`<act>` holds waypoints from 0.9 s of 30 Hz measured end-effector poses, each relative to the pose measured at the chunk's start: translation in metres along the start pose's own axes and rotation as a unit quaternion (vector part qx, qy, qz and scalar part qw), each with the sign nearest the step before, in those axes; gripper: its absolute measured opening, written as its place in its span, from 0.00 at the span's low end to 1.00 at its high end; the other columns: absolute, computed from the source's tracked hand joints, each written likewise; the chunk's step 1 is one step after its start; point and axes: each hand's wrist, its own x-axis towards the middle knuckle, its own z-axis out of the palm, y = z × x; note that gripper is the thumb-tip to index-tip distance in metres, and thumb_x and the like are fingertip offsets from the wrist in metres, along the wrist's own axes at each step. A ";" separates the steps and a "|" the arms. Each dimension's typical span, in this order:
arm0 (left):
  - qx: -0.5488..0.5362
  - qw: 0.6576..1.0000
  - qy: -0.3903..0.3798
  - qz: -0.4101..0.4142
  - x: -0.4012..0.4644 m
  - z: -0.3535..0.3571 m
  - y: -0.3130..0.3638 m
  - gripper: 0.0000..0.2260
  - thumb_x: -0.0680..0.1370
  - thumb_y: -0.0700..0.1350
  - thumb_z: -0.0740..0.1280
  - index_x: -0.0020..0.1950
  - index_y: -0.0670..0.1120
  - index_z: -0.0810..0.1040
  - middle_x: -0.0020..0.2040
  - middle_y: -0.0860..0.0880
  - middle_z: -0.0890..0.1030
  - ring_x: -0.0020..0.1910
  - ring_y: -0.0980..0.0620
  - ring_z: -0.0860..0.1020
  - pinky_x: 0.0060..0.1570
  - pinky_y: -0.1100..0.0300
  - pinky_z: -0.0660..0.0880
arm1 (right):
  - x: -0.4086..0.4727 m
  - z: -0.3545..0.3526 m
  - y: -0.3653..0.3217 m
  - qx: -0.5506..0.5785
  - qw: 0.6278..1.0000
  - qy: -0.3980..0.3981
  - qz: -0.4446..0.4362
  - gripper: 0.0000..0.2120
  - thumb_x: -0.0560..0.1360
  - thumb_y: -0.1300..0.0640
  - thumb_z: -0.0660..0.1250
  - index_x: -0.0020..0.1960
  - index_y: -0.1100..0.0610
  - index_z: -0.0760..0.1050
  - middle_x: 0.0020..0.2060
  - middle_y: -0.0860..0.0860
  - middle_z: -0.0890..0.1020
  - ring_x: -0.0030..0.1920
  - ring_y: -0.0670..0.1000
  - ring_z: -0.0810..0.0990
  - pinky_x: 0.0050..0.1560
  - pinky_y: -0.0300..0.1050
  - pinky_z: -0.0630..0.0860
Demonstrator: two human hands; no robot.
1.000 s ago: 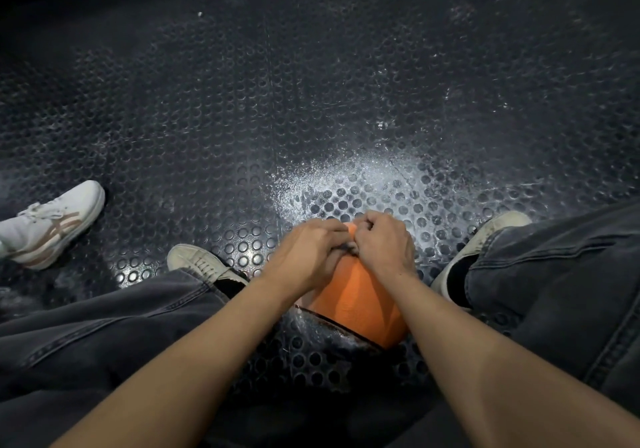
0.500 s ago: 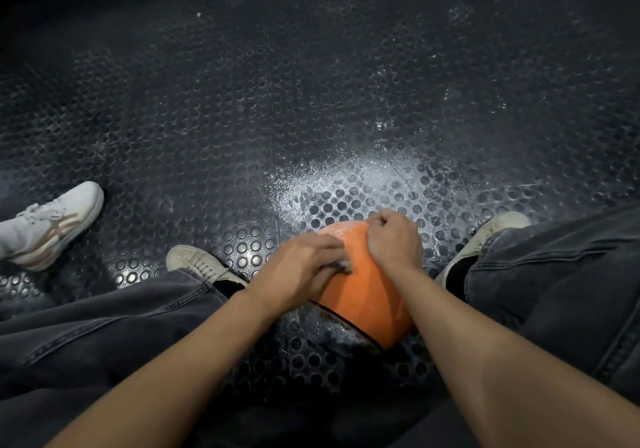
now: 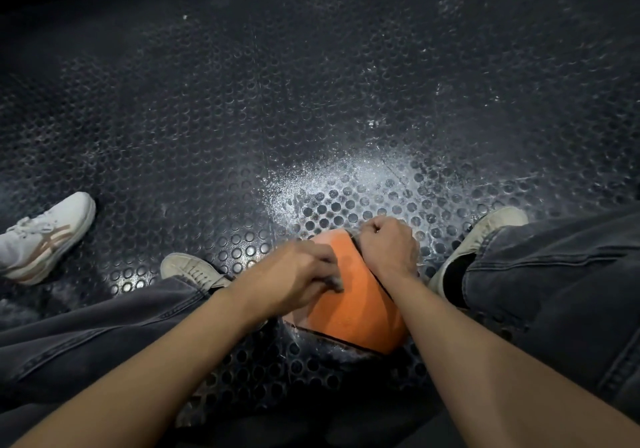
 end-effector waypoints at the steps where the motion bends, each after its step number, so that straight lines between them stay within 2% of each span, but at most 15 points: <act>1: 0.008 1.000 -0.007 0.005 0.001 0.001 0.000 0.06 0.78 0.48 0.67 0.49 0.49 0.84 0.46 0.54 0.81 0.41 0.58 0.77 0.43 0.72 0.68 | -0.001 0.000 -0.003 0.005 1.000 -0.012 0.004 0.11 0.79 0.58 0.61 0.46 0.52 0.82 0.35 0.44 0.76 0.35 0.47 0.72 0.53 0.47 0.74; 3: 0.018 0.999 0.031 -0.036 0.022 0.007 -0.002 0.06 0.78 0.47 0.67 0.48 0.49 0.84 0.46 0.53 0.80 0.42 0.55 0.77 0.43 0.65 0.73 | -0.003 0.001 -0.006 0.024 1.000 -0.016 0.011 0.12 0.79 0.60 0.61 0.49 0.52 0.83 0.39 0.48 0.80 0.35 0.47 0.73 0.50 0.45 0.73; 5: 0.018 0.987 0.082 -0.135 0.048 0.010 -0.006 0.07 0.78 0.45 0.66 0.49 0.48 0.84 0.47 0.51 0.80 0.43 0.51 0.78 0.46 0.54 0.76 | -0.005 0.001 -0.008 0.045 0.999 -0.004 0.023 0.14 0.78 0.62 0.60 0.50 0.51 0.84 0.47 0.50 0.83 0.40 0.50 0.74 0.49 0.45 0.72; 6: 0.017 0.983 0.089 -0.159 0.054 0.011 -0.007 0.07 0.78 0.45 0.66 0.49 0.48 0.84 0.47 0.50 0.81 0.44 0.50 0.78 0.47 0.52 0.76 | -0.005 0.002 -0.008 0.052 0.998 0.000 0.029 0.14 0.77 0.63 0.60 0.50 0.52 0.83 0.49 0.50 0.83 0.42 0.50 0.74 0.49 0.45 0.72; 7: 0.018 0.985 0.082 -0.150 0.054 0.011 -0.006 0.07 0.78 0.45 0.66 0.49 0.49 0.84 0.47 0.50 0.81 0.44 0.51 0.78 0.47 0.54 0.76 | -0.005 0.003 -0.007 0.056 0.998 0.002 0.034 0.14 0.77 0.64 0.60 0.50 0.52 0.83 0.50 0.49 0.83 0.43 0.51 0.74 0.50 0.45 0.72; 9: 0.014 0.997 0.046 -0.061 0.037 0.008 0.004 0.06 0.77 0.45 0.67 0.48 0.49 0.84 0.47 0.52 0.81 0.43 0.54 0.77 0.46 0.61 0.74 | -0.003 0.005 -0.005 0.060 0.997 0.006 0.048 0.13 0.78 0.62 0.60 0.47 0.52 0.83 0.51 0.50 0.84 0.45 0.52 0.75 0.54 0.49 0.74; 11: 0.009 1.000 -0.002 -0.001 0.021 0.006 0.008 0.06 0.77 0.46 0.67 0.49 0.50 0.84 0.48 0.53 0.81 0.43 0.55 0.78 0.45 0.62 0.73 | -0.001 0.007 -0.004 0.058 0.997 0.010 0.056 0.13 0.78 0.61 0.60 0.47 0.52 0.83 0.51 0.52 0.84 0.45 0.53 0.75 0.59 0.53 0.74; 12: 0.009 1.000 0.002 -0.017 0.023 0.005 0.003 0.06 0.77 0.46 0.67 0.49 0.51 0.84 0.48 0.53 0.80 0.44 0.55 0.78 0.46 0.61 0.75 | -0.001 0.007 -0.005 0.056 0.997 0.009 0.053 0.13 0.79 0.61 0.60 0.48 0.53 0.83 0.51 0.51 0.84 0.45 0.53 0.74 0.60 0.53 0.73; 15: 0.016 0.986 0.073 -0.149 0.042 0.008 -0.013 0.07 0.79 0.45 0.66 0.51 0.49 0.84 0.49 0.53 0.79 0.45 0.53 0.77 0.49 0.56 0.76 | -0.001 0.009 -0.009 0.058 0.997 0.009 0.045 0.13 0.79 0.62 0.60 0.49 0.53 0.83 0.48 0.50 0.83 0.44 0.52 0.75 0.61 0.54 0.74; 17: 0.025 0.989 0.070 -0.127 0.047 0.012 -0.004 0.07 0.79 0.45 0.65 0.50 0.50 0.83 0.48 0.53 0.79 0.45 0.54 0.76 0.47 0.58 0.74 | 0.000 0.009 -0.006 0.050 0.997 0.014 0.055 0.14 0.78 0.62 0.59 0.47 0.52 0.83 0.48 0.50 0.83 0.46 0.54 0.77 0.61 0.55 0.74; 20: 0.018 0.999 0.003 -0.035 0.035 0.013 0.017 0.07 0.79 0.47 0.65 0.51 0.51 0.83 0.49 0.54 0.79 0.45 0.55 0.76 0.46 0.60 0.72 | 0.004 0.007 -0.001 0.048 0.996 0.018 0.075 0.14 0.79 0.61 0.59 0.47 0.52 0.83 0.51 0.52 0.84 0.49 0.57 0.78 0.56 0.51 0.74; 22: 0.011 0.996 0.028 -0.079 0.034 0.007 0.005 0.07 0.79 0.46 0.65 0.51 0.52 0.83 0.50 0.54 0.78 0.45 0.55 0.76 0.48 0.58 0.75 | 0.002 0.007 -0.005 0.072 0.996 0.017 0.042 0.14 0.79 0.63 0.60 0.48 0.53 0.83 0.50 0.50 0.83 0.47 0.52 0.77 0.50 0.47 0.74; 24: 0.028 0.983 0.068 -0.166 0.039 -0.002 -0.013 0.07 0.79 0.45 0.65 0.51 0.52 0.83 0.49 0.54 0.78 0.44 0.55 0.76 0.49 0.60 0.76 | -0.001 0.009 -0.009 0.115 0.992 0.003 -0.041 0.12 0.78 0.63 0.62 0.49 0.51 0.82 0.50 0.47 0.83 0.46 0.49 0.78 0.47 0.45 0.74; 25: 0.020 0.973 0.089 -0.210 0.039 -0.006 -0.020 0.07 0.79 0.44 0.66 0.51 0.50 0.83 0.47 0.55 0.78 0.42 0.57 0.76 0.46 0.65 0.75 | -0.004 0.012 -0.009 0.112 0.989 -0.023 -0.096 0.09 0.79 0.60 0.63 0.50 0.49 0.81 0.50 0.47 0.83 0.47 0.48 0.78 0.51 0.47 0.76; 27: -0.035 0.956 0.139 -0.258 0.036 -0.015 -0.030 0.06 0.78 0.44 0.68 0.51 0.48 0.84 0.40 0.60 0.76 0.36 0.63 0.74 0.35 0.72 0.71 | -0.008 0.016 -0.006 0.030 0.980 -0.099 -0.168 0.03 0.79 0.50 0.66 0.49 0.45 0.78 0.49 0.43 0.80 0.51 0.47 0.78 0.60 0.53 0.75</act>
